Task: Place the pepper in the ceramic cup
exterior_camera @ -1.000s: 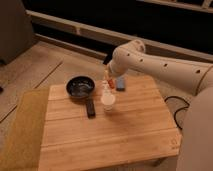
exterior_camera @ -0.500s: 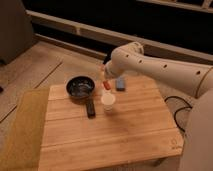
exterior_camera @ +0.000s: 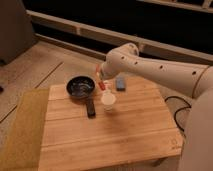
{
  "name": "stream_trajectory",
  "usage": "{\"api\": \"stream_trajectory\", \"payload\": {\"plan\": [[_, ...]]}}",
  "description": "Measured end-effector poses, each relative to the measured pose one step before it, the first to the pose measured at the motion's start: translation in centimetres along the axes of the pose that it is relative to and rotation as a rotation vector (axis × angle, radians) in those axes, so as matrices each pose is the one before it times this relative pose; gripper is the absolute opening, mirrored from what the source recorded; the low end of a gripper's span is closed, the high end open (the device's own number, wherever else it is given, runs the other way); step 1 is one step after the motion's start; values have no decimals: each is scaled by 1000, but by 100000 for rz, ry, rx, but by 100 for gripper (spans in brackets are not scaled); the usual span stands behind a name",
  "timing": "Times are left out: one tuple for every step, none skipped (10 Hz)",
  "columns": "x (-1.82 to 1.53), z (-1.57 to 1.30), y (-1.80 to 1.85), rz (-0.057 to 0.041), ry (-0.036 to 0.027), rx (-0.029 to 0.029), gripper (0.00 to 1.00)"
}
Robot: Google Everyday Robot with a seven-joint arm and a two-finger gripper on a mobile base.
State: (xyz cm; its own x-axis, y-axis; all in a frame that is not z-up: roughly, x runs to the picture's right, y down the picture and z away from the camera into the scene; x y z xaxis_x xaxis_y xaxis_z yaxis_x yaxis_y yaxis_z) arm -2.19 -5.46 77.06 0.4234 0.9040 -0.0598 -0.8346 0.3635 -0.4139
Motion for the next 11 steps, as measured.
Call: {"api": "stream_trajectory", "payload": {"plan": [[359, -8, -575, 1804, -417, 1865, 0], [484, 106, -512, 2214, 53, 1314, 0], [732, 283, -609, 2687, 710, 1383, 0], [716, 550, -353, 1624, 1364, 981, 0], [501, 549, 45, 984, 1370, 270, 0], [470, 773, 278, 275, 1793, 121, 0], [275, 568, 291, -118, 1333, -70, 0], [305, 789, 396, -515, 1826, -69, 0], [214, 667, 416, -364, 1478, -330, 0], [394, 799, -7, 693, 2150, -97, 0], [318, 440, -212, 1172, 1563, -2, 0]]}}
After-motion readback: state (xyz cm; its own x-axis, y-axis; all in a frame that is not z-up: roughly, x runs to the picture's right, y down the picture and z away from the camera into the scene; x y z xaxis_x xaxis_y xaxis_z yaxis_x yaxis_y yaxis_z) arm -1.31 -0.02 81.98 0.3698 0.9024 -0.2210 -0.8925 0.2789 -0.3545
